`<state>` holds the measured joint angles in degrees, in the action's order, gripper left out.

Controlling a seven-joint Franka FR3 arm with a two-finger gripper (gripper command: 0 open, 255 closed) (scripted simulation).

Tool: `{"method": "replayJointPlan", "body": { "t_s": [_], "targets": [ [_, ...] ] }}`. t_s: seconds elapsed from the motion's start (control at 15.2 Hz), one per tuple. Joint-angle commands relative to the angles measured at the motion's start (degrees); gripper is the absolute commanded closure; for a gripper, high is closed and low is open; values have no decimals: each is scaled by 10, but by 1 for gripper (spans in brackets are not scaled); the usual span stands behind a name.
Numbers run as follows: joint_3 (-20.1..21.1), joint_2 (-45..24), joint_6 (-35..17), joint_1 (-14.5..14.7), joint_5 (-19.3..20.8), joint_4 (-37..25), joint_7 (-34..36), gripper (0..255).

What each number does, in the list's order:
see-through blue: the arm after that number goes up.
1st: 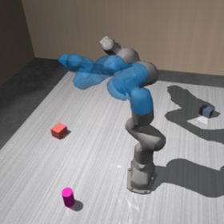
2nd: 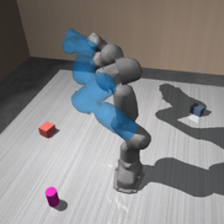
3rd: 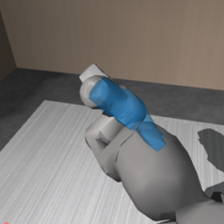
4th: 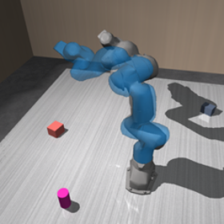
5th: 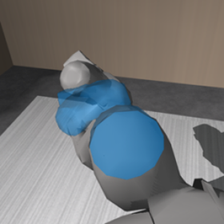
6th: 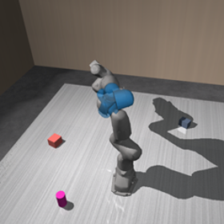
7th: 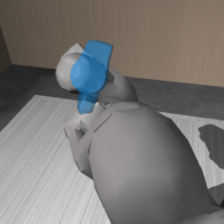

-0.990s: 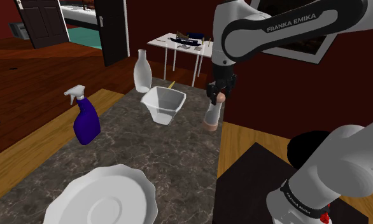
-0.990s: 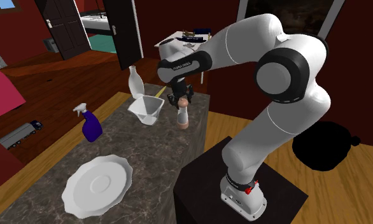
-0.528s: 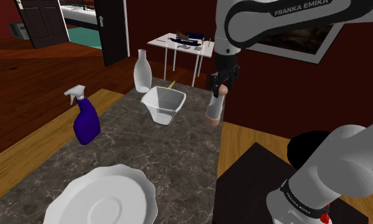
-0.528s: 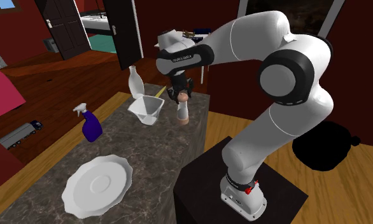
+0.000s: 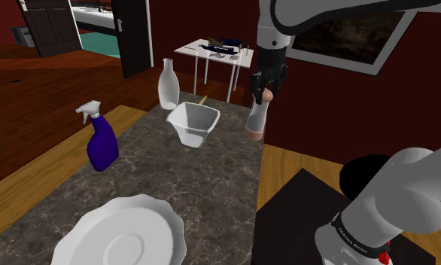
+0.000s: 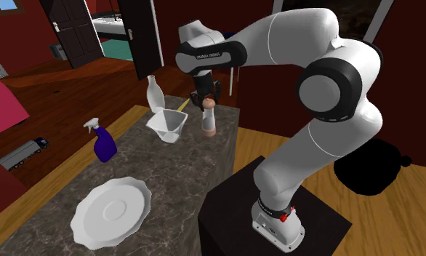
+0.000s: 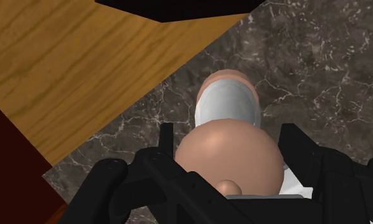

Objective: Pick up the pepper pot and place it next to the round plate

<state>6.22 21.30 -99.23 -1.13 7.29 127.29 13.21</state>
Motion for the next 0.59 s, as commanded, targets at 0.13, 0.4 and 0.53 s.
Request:
{"method": "replayJointPlan", "body": {
  "t_s": [0.13,0.4,0.53],
  "targets": [
    [0,2,31,0,-1,-29,-5,255],
    [0,2,61,-1,-1,-60,-9,255],
    [0,1,76,-1,-1,-76,-11,255]
  ]
}}
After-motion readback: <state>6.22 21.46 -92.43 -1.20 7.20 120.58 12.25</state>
